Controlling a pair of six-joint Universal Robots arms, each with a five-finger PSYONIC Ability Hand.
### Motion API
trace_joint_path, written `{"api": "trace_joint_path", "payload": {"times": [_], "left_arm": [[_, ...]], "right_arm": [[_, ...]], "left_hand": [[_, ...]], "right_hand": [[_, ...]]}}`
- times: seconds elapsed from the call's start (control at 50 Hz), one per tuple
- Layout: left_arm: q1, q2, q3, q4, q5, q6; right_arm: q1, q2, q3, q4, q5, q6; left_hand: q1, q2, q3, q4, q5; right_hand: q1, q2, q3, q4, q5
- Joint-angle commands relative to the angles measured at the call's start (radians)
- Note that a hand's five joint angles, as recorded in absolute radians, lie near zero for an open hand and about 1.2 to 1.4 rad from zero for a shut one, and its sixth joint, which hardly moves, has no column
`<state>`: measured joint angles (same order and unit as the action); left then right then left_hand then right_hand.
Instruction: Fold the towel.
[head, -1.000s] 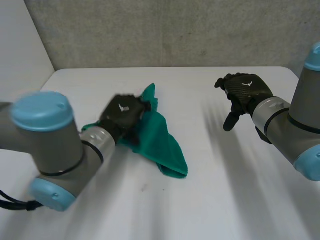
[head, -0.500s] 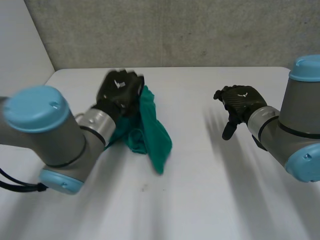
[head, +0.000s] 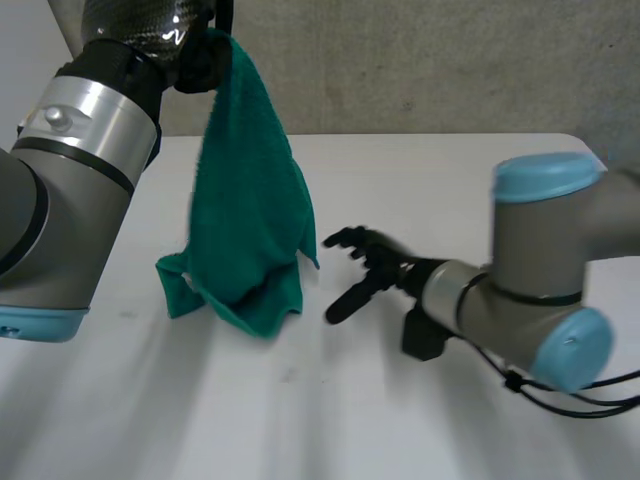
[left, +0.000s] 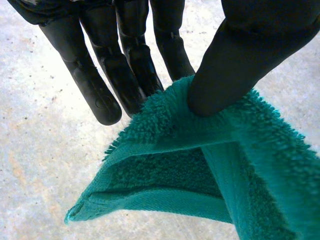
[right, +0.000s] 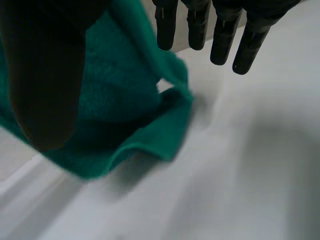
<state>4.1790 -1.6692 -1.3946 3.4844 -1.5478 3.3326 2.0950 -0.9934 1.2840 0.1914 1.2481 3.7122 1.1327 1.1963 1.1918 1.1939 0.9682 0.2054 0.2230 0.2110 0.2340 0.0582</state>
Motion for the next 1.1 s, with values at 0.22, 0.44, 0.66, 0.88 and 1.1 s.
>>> {"api": "trace_joint_path", "payload": {"times": [0.22, 0.44, 0.66, 0.88, 1.1], "left_arm": [[-0.016, 0.025, 0.016, -0.018, -0.011, 0.005], [-0.017, 0.037, 0.046, -0.01, -0.057, 0.005], [-0.011, 0.039, 0.071, -0.008, -0.061, 0.005], [0.009, 0.057, 0.071, -0.008, -0.101, 0.005], [0.144, 0.065, 0.02, -0.027, -0.094, 0.007]], "right_arm": [[0.247, 0.288, -0.315, -0.05, 0.148, 0.112], [0.307, 0.415, -0.437, -0.058, 0.165, 0.066], [0.312, 0.437, -0.46, -0.07, 0.209, -0.066], [0.293, 0.394, -0.473, -0.13, 0.477, -0.357], [0.038, -0.044, -0.327, -0.138, 0.423, -0.93]], "left_hand": [[0.264, 0.2, 0.204, 0.202, 0.254], [0.264, 0.2, 0.204, 0.202, 0.254], [0.264, 0.2, 0.204, 0.202, 0.254], [0.264, 0.2, 0.204, 0.202, 0.254], [0.264, 0.2, 0.204, 0.202, 0.254]], "right_hand": [[-0.031, -0.048, -0.036, -0.059, -0.058], [-0.031, -0.048, -0.036, -0.059, -0.058], [0.14, 0.122, 0.134, 0.111, 0.112], [1.191, 1.173, 1.185, 1.162, 1.163], [1.191, 1.173, 1.185, 1.162, 1.163]]}}
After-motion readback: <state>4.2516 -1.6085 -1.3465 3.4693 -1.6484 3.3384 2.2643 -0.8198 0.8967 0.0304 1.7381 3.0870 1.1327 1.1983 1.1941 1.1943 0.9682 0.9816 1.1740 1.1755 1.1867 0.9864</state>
